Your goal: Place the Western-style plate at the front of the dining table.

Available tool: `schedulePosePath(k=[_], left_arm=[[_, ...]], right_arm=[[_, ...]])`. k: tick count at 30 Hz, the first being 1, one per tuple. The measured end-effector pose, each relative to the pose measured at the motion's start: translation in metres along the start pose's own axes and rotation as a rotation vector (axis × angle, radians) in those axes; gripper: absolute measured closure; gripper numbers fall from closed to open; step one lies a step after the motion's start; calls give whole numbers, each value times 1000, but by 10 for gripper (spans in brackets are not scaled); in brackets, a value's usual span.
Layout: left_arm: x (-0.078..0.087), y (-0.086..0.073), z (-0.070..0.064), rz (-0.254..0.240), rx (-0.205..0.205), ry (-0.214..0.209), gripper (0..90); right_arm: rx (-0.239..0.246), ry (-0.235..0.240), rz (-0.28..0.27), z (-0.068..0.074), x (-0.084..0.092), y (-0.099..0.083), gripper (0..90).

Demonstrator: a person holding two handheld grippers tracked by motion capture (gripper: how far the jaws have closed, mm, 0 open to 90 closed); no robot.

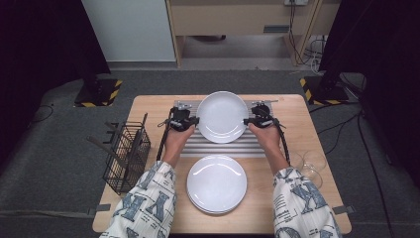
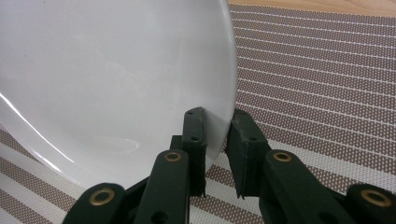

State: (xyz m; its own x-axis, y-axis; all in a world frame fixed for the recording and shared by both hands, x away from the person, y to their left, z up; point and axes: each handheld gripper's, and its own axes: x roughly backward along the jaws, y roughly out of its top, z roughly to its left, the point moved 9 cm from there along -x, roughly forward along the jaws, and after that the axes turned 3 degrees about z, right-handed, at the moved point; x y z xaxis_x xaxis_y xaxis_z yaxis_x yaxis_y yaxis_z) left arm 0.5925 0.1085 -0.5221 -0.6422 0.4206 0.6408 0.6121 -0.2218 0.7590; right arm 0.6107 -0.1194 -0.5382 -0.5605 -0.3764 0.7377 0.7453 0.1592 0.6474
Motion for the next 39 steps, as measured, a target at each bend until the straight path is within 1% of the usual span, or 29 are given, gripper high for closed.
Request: schedulePosePath(k=[3,7,9,14,18,20,22,25,27,32,34,39], left_arm=[[-1,-1,-2,1,-1,-3,806],[-1,-1,-2,-7,1,5,806],[-2,-2,-2,-2,1,3,806],[-3,-4,-3,-3,5,-6,802],[-4,-4,-4,-3,3,-5,799],[-5,-4,-4,2,3,-2,796],[-7,-5,-3,4,11,-3,793],[-8,-6,-2,6,20,-6,789],[-9,-6,-1,3,28,-11,792],[-12,-7,-1,4,32,-13,787],[-14,-8,-2,8,30,-13,783],[-17,-9,-1,12,36,-13,776]], right_arm=[[2,-3,2,-2,1,-1,776],[4,-1,5,-1,1,-1,776],[5,-2,10,-2,1,-2,776],[-19,8,15,-3,0,-4,777],[-26,5,15,-4,0,-4,775],[-37,-2,18,-5,-1,-4,772],[-50,1,13,-5,-2,-4,771],[-54,-3,7,-5,-4,-4,768],[-57,3,5,-5,-4,-3,769],[-61,1,0,-6,-5,-4,762],[-57,-11,-1,-6,-6,-4,753],[-73,-8,1,-7,-9,-5,749]])
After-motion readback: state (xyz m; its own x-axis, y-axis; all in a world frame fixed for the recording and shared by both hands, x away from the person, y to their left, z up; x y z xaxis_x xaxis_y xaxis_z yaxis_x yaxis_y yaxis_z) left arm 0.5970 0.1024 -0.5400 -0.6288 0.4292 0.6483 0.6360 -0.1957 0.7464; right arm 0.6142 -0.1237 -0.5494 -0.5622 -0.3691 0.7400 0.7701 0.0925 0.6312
